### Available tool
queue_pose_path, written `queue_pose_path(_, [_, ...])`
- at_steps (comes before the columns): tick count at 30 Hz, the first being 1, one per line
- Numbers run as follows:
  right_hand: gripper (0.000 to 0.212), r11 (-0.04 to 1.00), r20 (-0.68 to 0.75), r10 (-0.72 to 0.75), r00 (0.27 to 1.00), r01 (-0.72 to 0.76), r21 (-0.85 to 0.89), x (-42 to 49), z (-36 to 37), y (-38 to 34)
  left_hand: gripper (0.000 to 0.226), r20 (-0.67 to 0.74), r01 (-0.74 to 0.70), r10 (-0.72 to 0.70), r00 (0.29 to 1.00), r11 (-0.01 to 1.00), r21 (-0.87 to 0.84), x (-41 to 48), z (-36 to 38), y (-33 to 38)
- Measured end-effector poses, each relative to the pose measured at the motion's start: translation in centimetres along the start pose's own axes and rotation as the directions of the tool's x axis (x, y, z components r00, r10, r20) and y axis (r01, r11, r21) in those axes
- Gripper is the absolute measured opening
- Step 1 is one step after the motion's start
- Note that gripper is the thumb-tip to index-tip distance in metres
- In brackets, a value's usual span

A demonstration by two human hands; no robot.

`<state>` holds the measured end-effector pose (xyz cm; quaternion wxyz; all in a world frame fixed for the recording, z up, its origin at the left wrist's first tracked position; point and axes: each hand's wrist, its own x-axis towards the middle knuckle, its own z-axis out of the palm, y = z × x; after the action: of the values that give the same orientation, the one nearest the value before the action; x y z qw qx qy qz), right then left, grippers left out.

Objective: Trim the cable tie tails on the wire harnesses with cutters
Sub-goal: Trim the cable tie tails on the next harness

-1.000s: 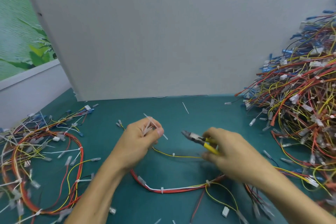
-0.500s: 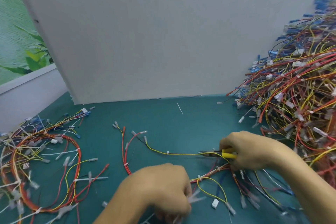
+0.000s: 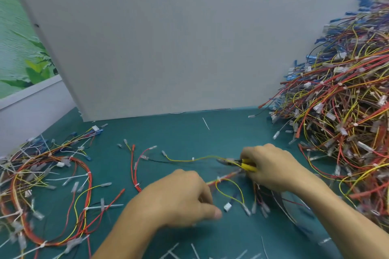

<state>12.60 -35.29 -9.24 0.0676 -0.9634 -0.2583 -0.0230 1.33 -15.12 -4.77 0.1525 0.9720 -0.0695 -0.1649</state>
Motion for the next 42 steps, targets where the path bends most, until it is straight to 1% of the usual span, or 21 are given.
queue_pose_path(2, [0.013,0.998,-0.155,0.034,0.987,-0.024,0.064,0.2,0.0,-0.3,0.037,-0.096,0.089,-0.098,0.991,0.991,-0.098,1.0,0.0,-1.5])
queue_pose_path(4, [0.009,0.992,-0.297,0.052,0.954,-0.014,0.128,0.3,-0.4,-0.8,0.045,-0.079,0.176,-0.233,0.969,0.881,-0.439,1.9,0.3,-2.5])
queue_pose_path(6, [0.013,0.979,-0.413,0.039,0.910,0.048,0.199,0.2,-1.0,-1.2,0.049,-0.013,0.202,-0.315,0.949,0.638,-0.743,2.6,0.6,-3.2])
queue_pose_path(8, [0.019,0.955,-0.462,0.003,0.887,0.134,0.263,0.1,-1.5,-1.4,0.054,0.038,0.199,-0.377,0.925,0.397,-0.896,3.4,0.8,-3.8])
queue_pose_path(10, [0.020,0.937,-0.474,-0.032,0.880,0.192,0.292,-0.1,-1.7,-1.5,0.050,0.060,0.112,-0.418,0.907,0.100,-0.989,4.3,1.0,-4.4])
queue_pose_path(12, [0.020,0.911,-0.460,-0.033,0.888,0.216,0.352,-0.2,-1.9,-1.5,0.035,0.033,-0.072,-0.425,0.905,-0.228,-0.971,4.8,0.8,-5.1])
queue_pose_path(13, [0.020,0.891,-0.442,-0.021,0.897,0.217,0.400,-0.3,-2.0,-1.5,0.026,-0.002,-0.170,-0.435,0.901,-0.348,-0.922,4.9,0.7,-5.5])
queue_pose_path(15, [0.021,0.860,-0.386,0.013,0.922,0.187,0.475,-0.3,-2.0,-1.5,0.013,-0.072,-0.307,-0.462,0.884,-0.457,-0.835,4.9,0.3,-6.2])
queue_pose_path(17, [0.027,0.856,-0.299,0.035,0.954,0.126,0.502,-0.3,-2.3,-1.3,0.008,-0.134,-0.378,-0.477,0.869,-0.463,-0.802,4.8,0.0,-6.6])
queue_pose_path(19, [0.035,0.859,-0.207,0.068,0.976,0.048,0.509,-0.2,-2.8,-1.0,0.008,-0.165,-0.407,-0.507,0.846,-0.415,-0.814,4.9,0.0,-6.8])
queue_pose_path(22, [0.028,0.839,-0.244,0.206,0.948,-0.042,0.543,-0.4,-3.7,-0.9,0.012,-0.172,-0.421,-0.564,0.807,-0.347,-0.838,5.0,-0.1,-7.1])
queue_pose_path(25, [0.020,0.737,-0.255,0.317,0.914,-0.068,0.673,-0.7,-4.5,-1.3,0.012,-0.182,-0.433,-0.607,0.773,-0.296,-0.852,5.0,-0.1,-7.8])
queue_pose_path(28, [0.044,0.734,-0.201,0.340,0.919,-0.125,0.668,-1.3,-5.6,-2.2,0.012,-0.192,-0.442,-0.633,0.750,-0.263,-0.858,5.1,-0.1,-8.1])
queue_pose_path(30, [0.058,0.847,-0.089,0.346,0.934,-0.270,0.458,-1.9,-6.2,-2.7,0.012,-0.192,-0.440,-0.646,0.739,-0.246,-0.864,5.2,-0.1,-8.3])
queue_pose_path(31, [0.059,0.920,-0.041,0.337,0.941,-0.320,0.225,-2.2,-6.3,-2.8,0.011,-0.192,-0.436,-0.650,0.735,-0.237,-0.868,5.2,0.0,-8.3])
queue_pose_path(33, [0.042,0.928,0.027,0.306,0.952,-0.291,-0.233,-2.8,-6.0,-2.7,0.010,-0.190,-0.430,-0.655,0.732,-0.228,-0.873,5.3,0.1,-8.4])
queue_pose_path(35, [0.020,0.884,0.092,0.299,0.950,-0.239,-0.401,-3.2,-5.8,-2.3,0.010,-0.188,-0.430,-0.659,0.728,-0.226,-0.874,5.3,0.3,-8.4])
queue_pose_path(37, [0.014,0.865,0.131,0.324,0.937,-0.237,-0.442,-3.2,-6.2,-1.2,0.010,-0.189,-0.434,-0.664,0.723,-0.225,-0.872,5.3,0.3,-8.5])
queue_pose_path(39, [0.015,0.907,0.153,0.333,0.930,-0.272,-0.323,-2.7,-6.7,0.1,0.009,-0.192,-0.440,-0.664,0.723,-0.228,-0.869,5.4,0.3,-8.6])
queue_pose_path(41, [0.017,0.947,0.089,0.297,0.951,-0.305,0.100,-2.1,-6.2,0.2,0.008,-0.190,-0.443,-0.657,0.730,-0.242,-0.863,5.4,0.3,-8.6])
queue_pose_path(42, [0.016,0.862,0.073,0.305,0.950,-0.307,0.403,-1.9,-5.7,-0.4,0.009,-0.189,-0.446,-0.652,0.734,-0.253,-0.858,5.5,0.3,-8.5])
